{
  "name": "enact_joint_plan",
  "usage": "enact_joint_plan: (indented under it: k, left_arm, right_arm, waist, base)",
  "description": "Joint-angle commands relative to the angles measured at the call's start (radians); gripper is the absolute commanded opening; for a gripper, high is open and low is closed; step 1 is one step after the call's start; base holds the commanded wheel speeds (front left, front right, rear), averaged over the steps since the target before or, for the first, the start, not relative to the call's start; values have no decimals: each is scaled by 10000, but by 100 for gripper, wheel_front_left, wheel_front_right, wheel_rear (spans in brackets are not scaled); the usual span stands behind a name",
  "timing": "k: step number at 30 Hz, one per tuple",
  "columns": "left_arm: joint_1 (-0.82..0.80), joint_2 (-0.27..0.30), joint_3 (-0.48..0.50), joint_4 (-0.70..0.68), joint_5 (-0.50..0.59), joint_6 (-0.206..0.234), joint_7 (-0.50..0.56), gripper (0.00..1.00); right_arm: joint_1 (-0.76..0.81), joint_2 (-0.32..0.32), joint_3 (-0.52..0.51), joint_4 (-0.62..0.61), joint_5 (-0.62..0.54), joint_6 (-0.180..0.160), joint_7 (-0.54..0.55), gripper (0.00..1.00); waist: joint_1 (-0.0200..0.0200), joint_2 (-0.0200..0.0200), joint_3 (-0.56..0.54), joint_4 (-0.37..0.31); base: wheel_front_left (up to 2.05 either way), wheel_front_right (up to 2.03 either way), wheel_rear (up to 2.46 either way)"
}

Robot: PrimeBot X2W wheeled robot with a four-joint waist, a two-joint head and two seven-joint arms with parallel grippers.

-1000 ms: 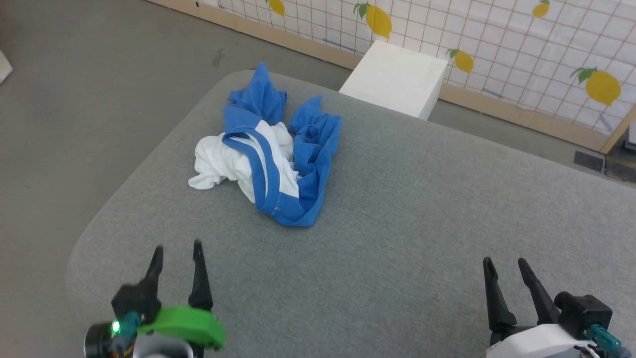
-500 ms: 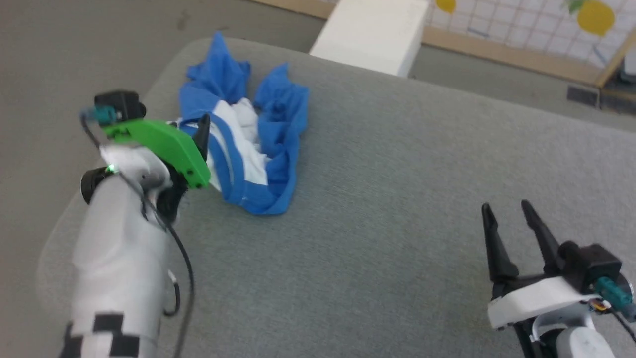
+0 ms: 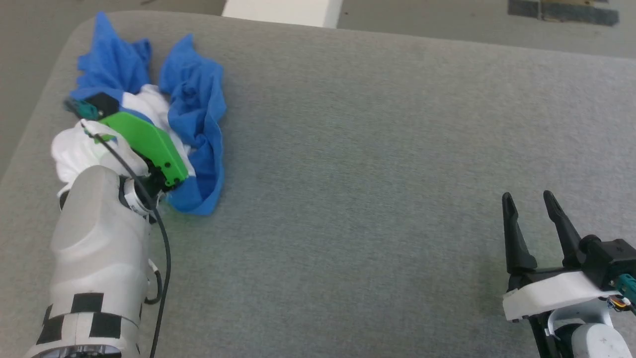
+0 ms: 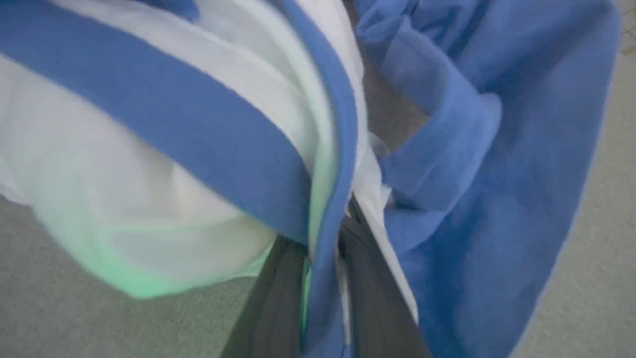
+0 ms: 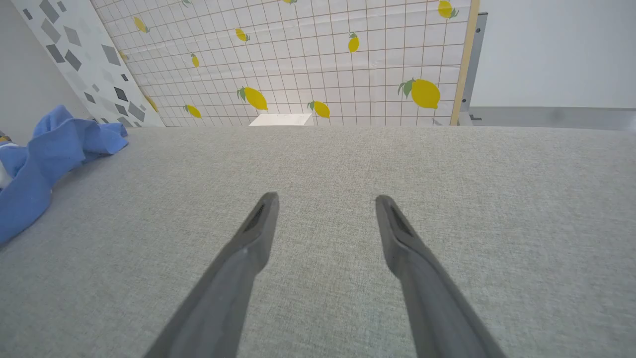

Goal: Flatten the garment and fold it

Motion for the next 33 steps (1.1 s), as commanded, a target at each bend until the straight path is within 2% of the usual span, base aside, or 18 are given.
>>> enact_joint_plan:
  k: [1, 3, 4, 7, 12, 14, 18, 23, 29, 33]
  left_arm:
    - [-21, 11, 73, -143, 6, -158, -425, 0]
    - [-316, -10, 102, -430, -28, -440, -1270, 0]
    - [-887, -25, 81, -921, -35, -846, -2301, 0]
    - [-1678, -195, -21, -1675, -129, -1276, -3144, 0]
    - [-2708, -663, -526, -2894, -555, -1716, -3448, 0]
    - [-2978, -976, -804, -3496, -1227, -1811, -3242, 0]
    - [-2693, -1217, -1676, -4566, -2209, -1859, -2525, 0]
    - [-633, -1298, -2780, -5053, -2780, -1726, -2195, 0]
    - [2319, -1314, -4477, -4206, -2859, -1191, -1925, 0]
    - [3589, -1316, -5516, -3215, -2816, -881, -1330, 0]
  right_arm:
    - [-76, -3, 10, 57, 86, -15, -111, 100]
    - [-106, -3, 79, 201, 162, -15, -206, 100]
    - [-161, -3, 250, 440, 314, -15, -354, 100]
    - [-178, -3, 379, 696, 522, -15, -550, 100]
    - [-68, -3, 418, 1092, 770, -15, -791, 100]
    - [55, -3, 327, 1221, 841, -15, -894, 100]
    - [297, -3, 152, 1382, 962, -15, -1031, 100]
    - [435, -3, 132, 1545, 1149, -15, -1165, 100]
    - [416, -3, 246, 1671, 1265, -15, -1268, 100]
    - [391, -3, 228, 1695, 1273, -15, -1305, 100]
  waist:
    - [-2, 0, 76, -253]
    - [-2, 0, -176, -219]
    - [-2, 0, -604, -270]
    - [-2, 0, -1022, -405]
    - [-2, 0, -1584, -755]
    - [-2, 0, -1806, -893]
    - [-2, 0, -2028, -1164]
    - [-2, 0, -2142, -1567]
    - [-2, 0, -2065, -1982]
    - [-2, 0, -2013, -2067]
  base:
    - [0, 0, 0]
    - [0, 0, 0]
    - [0, 0, 0]
    - [0, 0, 0]
    - [0, 0, 0]
    - [0, 0, 0]
    - [0, 0, 0]
    - [0, 0, 0]
    - [0, 0, 0]
    - [0, 0, 0]
